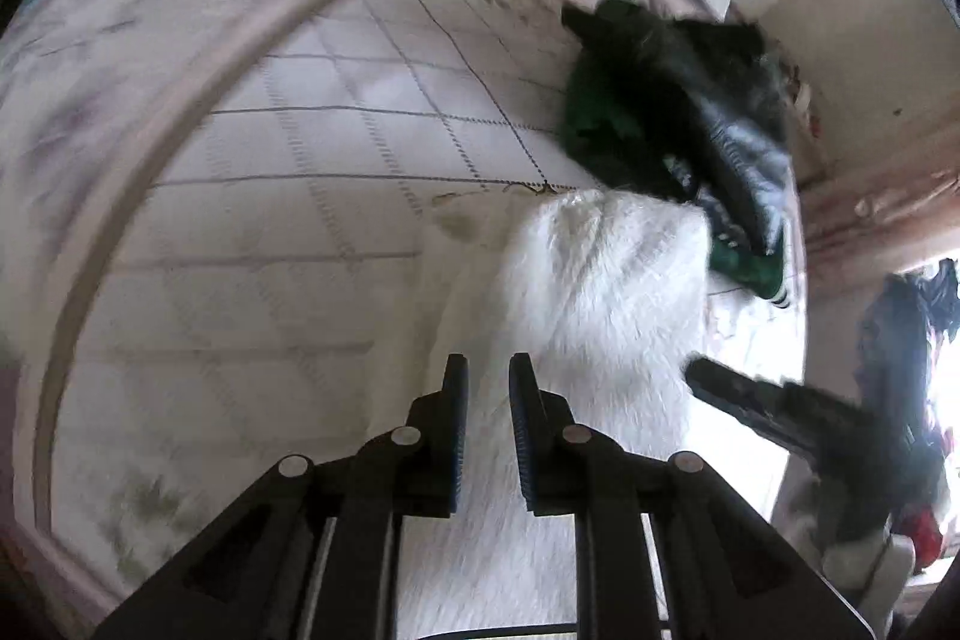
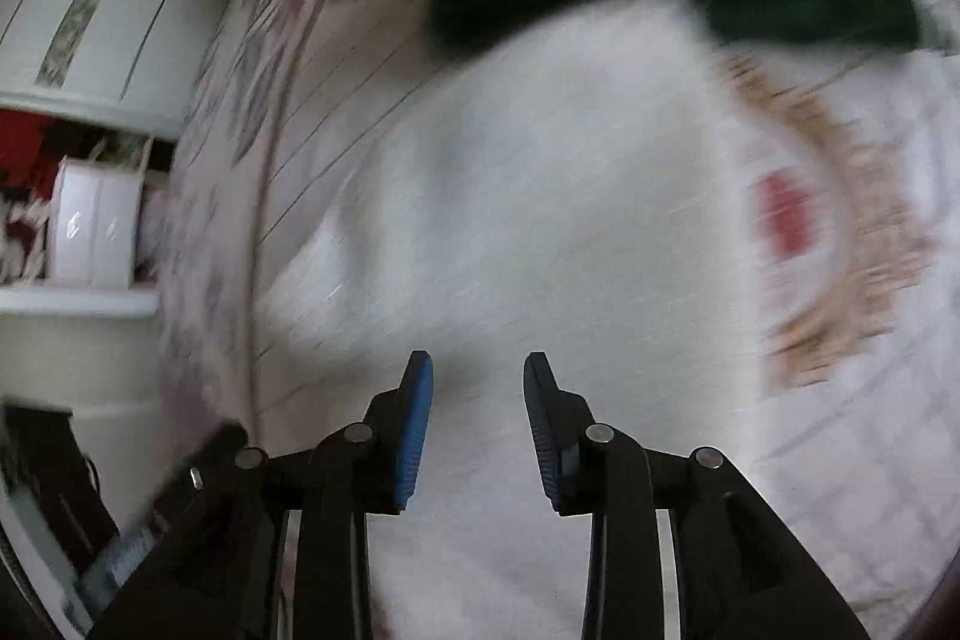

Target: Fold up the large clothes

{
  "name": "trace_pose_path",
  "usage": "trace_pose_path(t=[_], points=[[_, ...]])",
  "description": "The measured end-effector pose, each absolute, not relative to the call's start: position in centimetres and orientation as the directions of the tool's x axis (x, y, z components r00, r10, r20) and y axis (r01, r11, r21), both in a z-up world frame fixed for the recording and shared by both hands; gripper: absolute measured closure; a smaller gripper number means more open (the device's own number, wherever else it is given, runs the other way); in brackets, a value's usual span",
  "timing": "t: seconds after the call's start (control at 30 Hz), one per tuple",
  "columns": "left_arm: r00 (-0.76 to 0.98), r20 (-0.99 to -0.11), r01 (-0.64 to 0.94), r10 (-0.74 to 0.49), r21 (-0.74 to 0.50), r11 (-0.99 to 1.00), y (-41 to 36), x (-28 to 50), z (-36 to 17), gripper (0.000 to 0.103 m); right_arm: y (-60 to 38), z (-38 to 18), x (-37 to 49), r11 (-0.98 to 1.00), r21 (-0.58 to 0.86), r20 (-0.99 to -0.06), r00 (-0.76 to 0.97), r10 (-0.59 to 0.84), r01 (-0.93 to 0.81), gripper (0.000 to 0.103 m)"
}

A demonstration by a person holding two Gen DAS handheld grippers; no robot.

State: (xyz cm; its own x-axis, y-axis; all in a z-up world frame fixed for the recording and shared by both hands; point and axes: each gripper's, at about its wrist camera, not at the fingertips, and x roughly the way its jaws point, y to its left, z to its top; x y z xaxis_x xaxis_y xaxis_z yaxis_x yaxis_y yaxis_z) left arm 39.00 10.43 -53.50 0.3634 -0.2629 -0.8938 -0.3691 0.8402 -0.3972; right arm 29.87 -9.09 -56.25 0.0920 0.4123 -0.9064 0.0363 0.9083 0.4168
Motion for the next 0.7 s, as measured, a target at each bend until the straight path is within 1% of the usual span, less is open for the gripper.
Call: trace_pose_path(t=[0.03, 0.07, 0.1, 0.13, 0.17, 0.2, 0.27, 0.33, 0.4, 0.43, 0.5, 0.57, 0.67, 0.7], points=[[0.339, -0.904, -0.366, -0.261, -0.383, 0.848, 10.5, 40.5, -54.7, 0.09, -10.1, -56.6, 29.9, 0.916, 0.397, -0.916, 0.088, 0.391, 0.055, 0.069], [0.297, -0.926, -0.376, -0.235, -0.339, 0.862, 10.3, 41.9, -56.1, 0.09, -10.4, -57.6, 30.4, 0.925, 0.373, -0.926, 0.083, 0.367, 0.069, 0.069], [0.268, -0.936, -0.374, -0.228, -0.319, 0.871, 10.0, 42.6, -57.2, 0.09, -10.4, -59.0, 31.3, 0.932, 0.353, -0.934, 0.075, 0.348, 0.075, 0.074], [0.232, -0.944, -0.373, -0.234, -0.309, 0.875, 10.1, 43.7, -59.1, 0.09, -10.9, -60.8, 31.2, 0.94, 0.334, -0.942, 0.059, 0.33, 0.072, 0.082], [0.227, -0.944, -0.372, -0.239, -0.311, 0.875, 10.4, 44.1, -60.0, 0.09, -10.7, -62.5, 31.7, 0.954, 0.293, -0.956, 0.037, 0.291, 0.07, 0.096], [0.23, -0.943, -0.363, -0.241, -0.313, 0.878, 10.5, 44.2, -60.2, 0.09, -9.9, -63.5, 31.8, 0.955, 0.292, -0.956, 0.03, 0.291, 0.06, 0.096], [0.225, -0.944, -0.345, -0.242, -0.309, 0.886, 10.7, 44.4, -59.5, 0.09, -9.5, -63.7, 32.7, 0.961, 0.277, -0.961, 0.024, 0.276, 0.023, 0.099], [0.249, -0.939, -0.326, -0.238, -0.313, 0.892, 10.8, 43.6, -57.5, 0.09, -9.5, -62.6, 33.0, 0.958, 0.287, -0.958, 0.012, 0.286, 0.027, 0.098], [0.304, -0.922, -0.291, -0.241, -0.33, 0.898, 10.3, 41.6, -54.1, 0.09, -10.8, -59.7, 32.3, 0.934, 0.357, -0.934, 0.014, 0.357, 0.025, 0.095], [0.32, -0.913, -0.271, -0.254, -0.345, 0.899, 9.8, 40.3, -52.6, 0.09, -11.6, -59.1, 31.5, 0.927, 0.374, -0.927, 0.008, 0.374, 0.023, 0.095], [0.301, -0.911, -0.241, -0.281, -0.358, 0.902, 8.1, 37.8, -51.3, 0.09, -11.7, -57.9, 28.6, 0.922, 0.388, -0.921, -0.039, 0.387, -0.009, 0.095], [0.245, -0.922, -0.233, -0.3, -0.356, 0.905, 6.3, 35.7, -52.7, 0.09, -12.6, -58.5, 25.5, 0.92, 0.39, -0.915, -0.118, 0.385, -0.03, 0.095], [0.153, -0.953, -0.259, -0.26, -0.292, 0.921, 4.9, 34.3, -57.7, 0.09, -11.7, -62.4, 22.8, 0.938, 0.345, -0.923, -0.197, 0.332, -0.038, 0.095], [0.153, -0.956, -0.271, -0.251, -0.285, 0.919, 5.0, 34.2, -59.1, 0.09, -11.5, -63.8, 22.4, 0.945, 0.326, -0.929, -0.199, 0.312, -0.039, 0.1]])
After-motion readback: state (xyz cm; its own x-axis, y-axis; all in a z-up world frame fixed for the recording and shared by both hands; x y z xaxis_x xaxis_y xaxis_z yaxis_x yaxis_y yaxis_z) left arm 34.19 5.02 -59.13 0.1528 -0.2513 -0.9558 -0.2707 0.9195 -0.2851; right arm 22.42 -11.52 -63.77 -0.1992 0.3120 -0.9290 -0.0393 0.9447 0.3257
